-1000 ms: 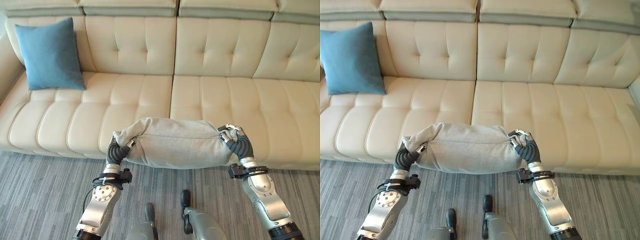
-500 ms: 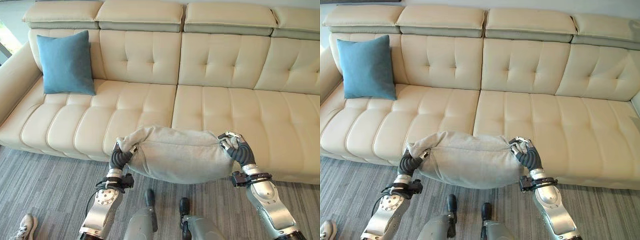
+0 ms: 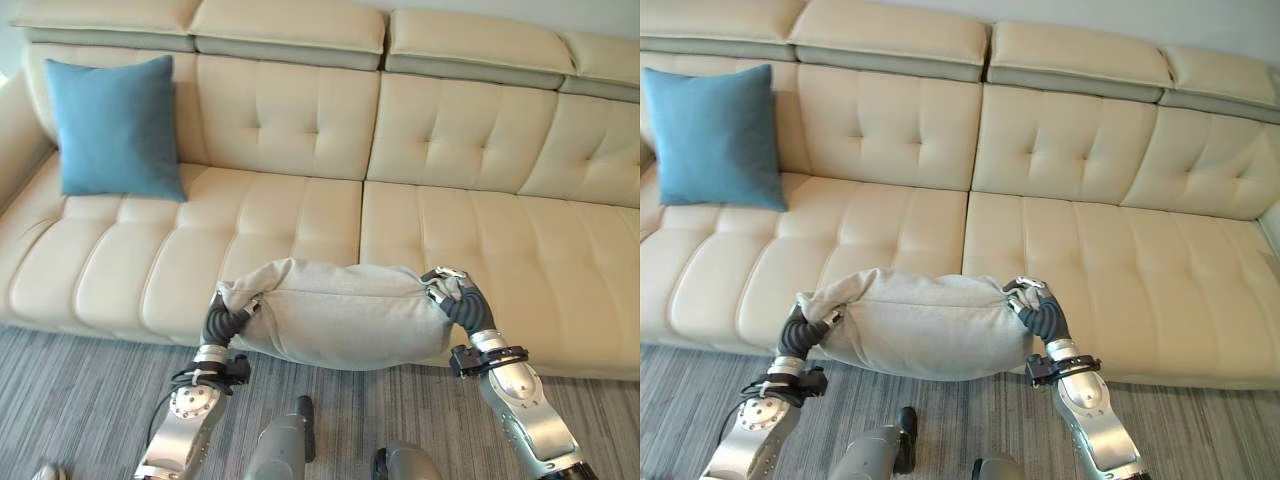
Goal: Pick up all the scattered cushions and arrange them neatly on the sofa.
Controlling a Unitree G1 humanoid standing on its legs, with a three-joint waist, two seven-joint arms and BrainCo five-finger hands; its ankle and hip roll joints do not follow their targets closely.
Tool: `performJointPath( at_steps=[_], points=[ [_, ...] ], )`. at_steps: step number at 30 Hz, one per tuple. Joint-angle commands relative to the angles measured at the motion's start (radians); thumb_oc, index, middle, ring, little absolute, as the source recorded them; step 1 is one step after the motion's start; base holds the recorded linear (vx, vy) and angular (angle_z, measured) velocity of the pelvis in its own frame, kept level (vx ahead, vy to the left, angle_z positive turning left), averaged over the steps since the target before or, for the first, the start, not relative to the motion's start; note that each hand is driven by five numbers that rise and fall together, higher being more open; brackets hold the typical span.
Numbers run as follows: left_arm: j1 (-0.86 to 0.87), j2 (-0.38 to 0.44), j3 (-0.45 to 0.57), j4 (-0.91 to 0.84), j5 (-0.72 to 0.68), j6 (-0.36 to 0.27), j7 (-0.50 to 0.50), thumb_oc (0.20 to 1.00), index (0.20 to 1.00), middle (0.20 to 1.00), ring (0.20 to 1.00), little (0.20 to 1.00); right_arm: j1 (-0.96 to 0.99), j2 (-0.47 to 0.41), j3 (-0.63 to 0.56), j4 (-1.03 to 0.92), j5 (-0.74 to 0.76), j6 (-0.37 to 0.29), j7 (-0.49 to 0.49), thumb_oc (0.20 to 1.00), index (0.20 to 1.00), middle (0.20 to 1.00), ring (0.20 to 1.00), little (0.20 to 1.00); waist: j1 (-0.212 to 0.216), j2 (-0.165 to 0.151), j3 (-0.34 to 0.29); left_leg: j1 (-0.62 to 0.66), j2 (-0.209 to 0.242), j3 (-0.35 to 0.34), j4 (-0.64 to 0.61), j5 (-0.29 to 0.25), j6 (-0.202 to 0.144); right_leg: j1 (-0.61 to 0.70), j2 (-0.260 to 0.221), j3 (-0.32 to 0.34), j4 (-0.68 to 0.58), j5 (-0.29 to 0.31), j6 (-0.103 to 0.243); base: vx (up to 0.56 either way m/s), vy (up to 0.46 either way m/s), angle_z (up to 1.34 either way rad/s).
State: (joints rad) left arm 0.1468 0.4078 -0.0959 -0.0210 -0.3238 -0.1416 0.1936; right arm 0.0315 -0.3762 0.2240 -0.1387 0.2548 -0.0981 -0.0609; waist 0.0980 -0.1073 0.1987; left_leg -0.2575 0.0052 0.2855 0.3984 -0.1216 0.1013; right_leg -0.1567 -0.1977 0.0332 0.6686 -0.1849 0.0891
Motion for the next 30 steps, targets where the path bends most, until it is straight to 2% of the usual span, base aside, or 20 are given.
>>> performJointPath(
  at_steps=[1, 2, 3, 5, 7, 9, 10, 13, 15, 18, 23, 27, 29, 30],
  points=[
    [-0.008, 0.015, 0.028, -0.074, 0.029, -0.077, 0.007, 0.200, 0.200, 0.200, 0.200, 0.200, -0.058, -0.009, -0.059, -0.122, 0.018, -0.105, 0.020, 0.200, 0.200, 0.200, 0.200, 0.200, -0.028, 0.024, -0.013, -0.003, 0.024, -0.094, -0.163, 0.041, -0.058, 0.069, 0.040, -0.085, -0.198, 0.183, 0.048, 0.27, 0.083, -0.84],
    [-0.006, 0.012, 0.029, -0.072, 0.023, -0.077, 0.000, 0.200, 0.200, 0.200, 0.200, 0.200, -0.054, -0.014, -0.060, -0.121, 0.030, -0.102, 0.028, 0.200, 0.200, 0.200, 0.200, 0.200, -0.049, 0.038, 0.002, 0.033, 0.030, -0.095, -0.188, 0.037, -0.060, 0.018, 0.047, -0.118, -0.257, 0.122, 0.039, 0.27, 0.057, -0.44],
    [-0.005, 0.012, 0.027, -0.068, 0.021, -0.074, -0.004, 0.200, 0.200, 0.200, 0.200, 0.200, -0.056, -0.017, -0.061, -0.115, 0.037, -0.100, 0.028, 0.200, 0.200, 0.200, 0.200, 0.200, -0.058, 0.047, 0.010, 0.057, 0.035, -0.094, -0.208, 0.037, -0.063, -0.030, 0.051, -0.136, -0.307, 0.118, 0.035, 0.21, -0.008, -0.09],
    [-0.004, 0.009, 0.024, -0.067, 0.019, -0.074, -0.011, 0.200, 0.200, 0.200, 0.200, 0.200, -0.056, -0.019, -0.063, -0.114, 0.042, -0.098, 0.029, 0.200, 0.200, 0.200, 0.200, 0.200, -0.068, 0.048, 0.016, 0.073, 0.032, -0.100, -0.214, 0.032, -0.066, -0.032, 0.053, -0.140, -0.357, 0.121, 0.037, 0.11, -0.036, 0.04],
    [-0.006, -0.003, 0.022, -0.052, 0.026, -0.076, -0.017, 0.200, 0.200, 0.200, 0.200, 0.200, -0.049, -0.019, -0.065, -0.108, 0.048, -0.098, 0.034, 0.200, 0.200, 0.200, 0.200, 0.200, -0.092, 0.049, 0.028, 0.119, 0.019, -0.116, -0.237, 0.022, -0.077, -0.069, 0.073, -0.116, -0.465, 0.157, 0.049, 0.17, -0.074, 0.13],
    [-0.001, -0.017, 0.022, -0.050, 0.038, -0.080, -0.038, 0.200, 0.200, 0.200, 0.200, 0.200, -0.029, -0.021, -0.079, -0.109, 0.042, -0.098, 0.043, 0.200, 0.200, 0.200, 0.200, 0.200, -0.107, 0.040, 0.028, 0.140, 0.000, -0.143, -0.233, 0.013, -0.089, -0.037, 0.090, -0.064, -0.530, 0.191, 0.060, 0.20, -0.194, 0.31],
    [-0.002, -0.021, 0.022, -0.046, 0.042, -0.083, -0.042, 0.200, 0.200, 0.200, 0.200, 0.200, -0.022, -0.022, -0.084, -0.109, 0.046, -0.101, 0.044, 0.200, 0.200, 0.200, 0.200, 0.200, -0.103, 0.039, 0.021, 0.145, 0.002, -0.149, -0.236, 0.013, -0.094, -0.023, 0.091, -0.057, -0.539, 0.190, 0.051, 0.18, -0.314, 0.82],
    [-0.005, -0.032, 0.021, -0.041, 0.031, -0.092, -0.050, 0.200, 0.200, 0.200, 0.200, 0.200, -0.031, -0.052, -0.091, -0.097, 0.047, -0.102, 0.052, 0.200, 0.200, 0.200, 0.200, 0.200, -0.100, 0.056, -0.015, 0.173, 0.025, -0.177, -0.269, 0.033, -0.134, 0.054, 0.103, -0.121, -0.615, 0.187, 0.021, 0.16, -0.269, 0.85],
    [-0.005, -0.033, 0.021, -0.042, 0.031, -0.091, -0.050, 0.200, 0.200, 0.200, 0.200, 0.200, -0.032, -0.052, -0.090, -0.097, 0.047, -0.102, 0.051, 0.200, 0.200, 0.200, 0.200, 0.200, -0.103, 0.057, -0.013, 0.176, 0.025, -0.180, -0.272, 0.034, -0.135, 0.059, 0.103, -0.124, -0.618, 0.188, 0.020, 0.07, -0.085, 0.40],
    [-0.049, -0.035, 0.014, -0.029, 0.043, -0.100, -0.028, 0.200, 0.200, 0.200, 0.200, 0.200, -0.090, -0.075, -0.080, -0.088, 0.031, -0.111, 0.036, 0.200, 0.200, 0.200, 0.200, 0.200, -0.103, 0.075, -0.024, 0.200, 0.036, -0.196, -0.312, 0.056, -0.158, 0.099, 0.115, -0.160, -0.654, 0.177, 0.005, 0.10, -0.144, 0.35],
    [-0.156, -0.038, -0.017, 0.004, 0.051, -0.116, 0.024, 0.200, 0.200, 0.200, 0.200, 0.200, -0.218, -0.096, -0.051, -0.042, 0.003, -0.123, -0.021, 0.200, 0.200, 0.200, 0.200, 0.200, -0.106, 0.086, -0.044, 0.227, 0.051, -0.194, -0.371, 0.083, -0.178, 0.133, 0.127, -0.187, -0.705, 0.176, -0.003, 0.07, -0.088, 0.22],
    [-0.287, -0.031, -0.057, 0.055, 0.062, -0.124, 0.080, 0.200, 0.200, 0.200, 0.200, 0.200, -0.351, -0.116, -0.011, 0.037, -0.023, -0.120, -0.078, 0.200, 0.200, 0.200, 0.200, 0.200, -0.109, 0.094, -0.053, 0.250, 0.057, -0.190, -0.423, 0.105, -0.194, 0.153, 0.135, -0.203, -0.736, 0.180, -0.004, 0.06, -0.059, 0.14],
    [-0.381, -0.024, -0.087, 0.099, 0.078, -0.126, 0.117, 0.200, 0.200, 0.200, 0.200, 0.200, -0.437, -0.123, 0.019, 0.091, -0.035, -0.120, -0.112, 0.200, 0.200, 0.200, 0.200, 0.200, -0.111, 0.098, -0.049, 0.247, 0.060, -0.186, -0.444, 0.117, -0.200, 0.147, 0.136, -0.208, -0.746, 0.185, -0.002, -0.01, -0.045, 0.05],
    [-0.484, -0.018, -0.119, 0.150, 0.084, -0.133, 0.154, 0.200, 0.200, 0.200, 0.200, 0.200, -0.532, -0.130, 0.052, 0.157, -0.042, -0.120, -0.143, 0.200, 0.200, 0.200, 0.200, 0.200, -0.112, 0.102, -0.042, 0.240, 0.062, -0.183, -0.460, 0.130, -0.204, 0.134, 0.137, -0.211, -0.748, 0.190, 0.002, 0.00, 0.000, 0.00]
  ],
)
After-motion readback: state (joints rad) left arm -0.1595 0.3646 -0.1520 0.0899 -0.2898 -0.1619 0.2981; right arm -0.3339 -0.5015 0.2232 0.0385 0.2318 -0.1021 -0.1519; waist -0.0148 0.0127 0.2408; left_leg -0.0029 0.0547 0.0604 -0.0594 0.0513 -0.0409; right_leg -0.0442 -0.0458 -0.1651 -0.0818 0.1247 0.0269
